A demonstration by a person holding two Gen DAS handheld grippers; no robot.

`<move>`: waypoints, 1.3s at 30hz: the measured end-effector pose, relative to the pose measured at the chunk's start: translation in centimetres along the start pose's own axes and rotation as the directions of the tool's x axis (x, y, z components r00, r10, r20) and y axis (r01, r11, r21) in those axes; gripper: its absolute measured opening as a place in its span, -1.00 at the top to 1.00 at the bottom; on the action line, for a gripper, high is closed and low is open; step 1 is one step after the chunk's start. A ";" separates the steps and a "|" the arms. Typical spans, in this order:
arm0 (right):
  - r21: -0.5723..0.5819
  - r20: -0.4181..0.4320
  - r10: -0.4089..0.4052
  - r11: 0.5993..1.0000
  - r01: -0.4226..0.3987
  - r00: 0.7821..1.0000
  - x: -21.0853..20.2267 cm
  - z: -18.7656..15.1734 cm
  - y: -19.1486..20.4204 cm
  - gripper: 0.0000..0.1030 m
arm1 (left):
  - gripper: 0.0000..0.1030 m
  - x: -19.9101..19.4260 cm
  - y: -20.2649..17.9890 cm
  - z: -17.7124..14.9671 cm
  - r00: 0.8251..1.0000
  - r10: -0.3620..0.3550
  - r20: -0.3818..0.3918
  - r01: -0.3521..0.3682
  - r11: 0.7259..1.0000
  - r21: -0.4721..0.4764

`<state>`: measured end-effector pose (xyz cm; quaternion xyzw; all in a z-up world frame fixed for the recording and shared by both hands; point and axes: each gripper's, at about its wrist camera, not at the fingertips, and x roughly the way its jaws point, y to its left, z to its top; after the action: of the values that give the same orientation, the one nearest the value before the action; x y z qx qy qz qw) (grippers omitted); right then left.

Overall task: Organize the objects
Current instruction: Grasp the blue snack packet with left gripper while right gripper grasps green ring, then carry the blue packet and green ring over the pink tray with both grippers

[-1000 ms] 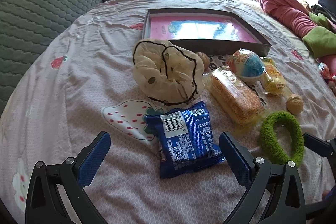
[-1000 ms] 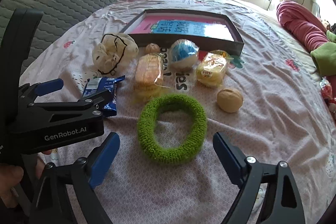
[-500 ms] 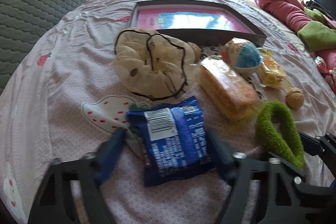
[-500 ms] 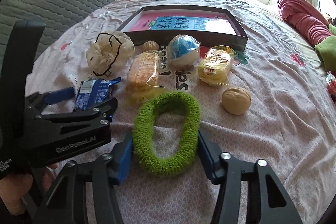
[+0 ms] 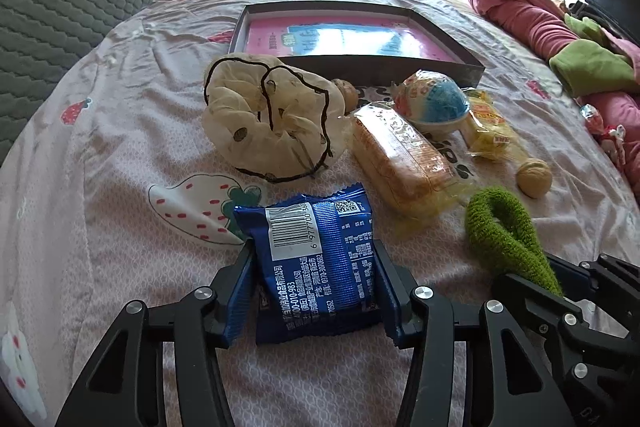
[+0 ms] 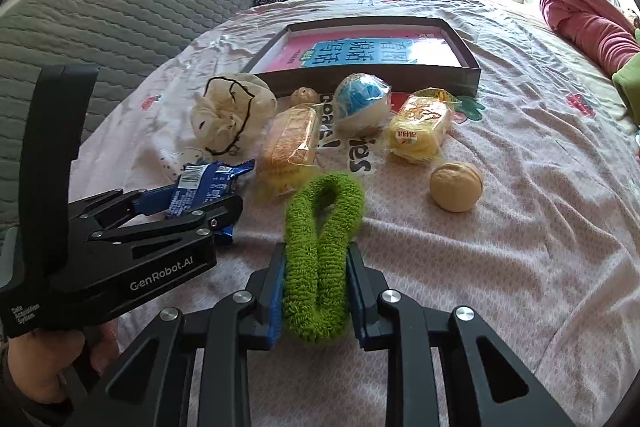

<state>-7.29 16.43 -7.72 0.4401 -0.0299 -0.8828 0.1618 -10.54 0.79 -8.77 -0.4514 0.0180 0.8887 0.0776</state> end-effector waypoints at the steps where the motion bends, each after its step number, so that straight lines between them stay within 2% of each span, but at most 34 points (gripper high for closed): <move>1: 0.002 0.000 0.008 1.000 -0.008 1.000 -0.1 0.0 -0.1 0.47 | -0.07 -0.2 -0.1 -0.1 1.000 0.001 -0.001 -0.001 1.000 0.003; 18: 0.026 0.043 0.011 1.000 -0.012 0.999 -3.7 -0.2 -1.4 0.47 | -0.07 -3.6 -1.3 0.1 0.999 0.005 0.039 -0.005 1.000 0.015; 39: -0.017 0.149 -0.001 1.000 0.003 0.989 -7.9 3.5 -1.5 0.47 | -0.07 -9.4 -4.4 4.3 0.988 0.027 0.155 -0.034 0.999 0.042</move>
<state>-5.99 20.03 0.14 0.3713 -0.0339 -0.9137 0.1619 -7.82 4.43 1.49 -0.3793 0.0388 0.9214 0.0753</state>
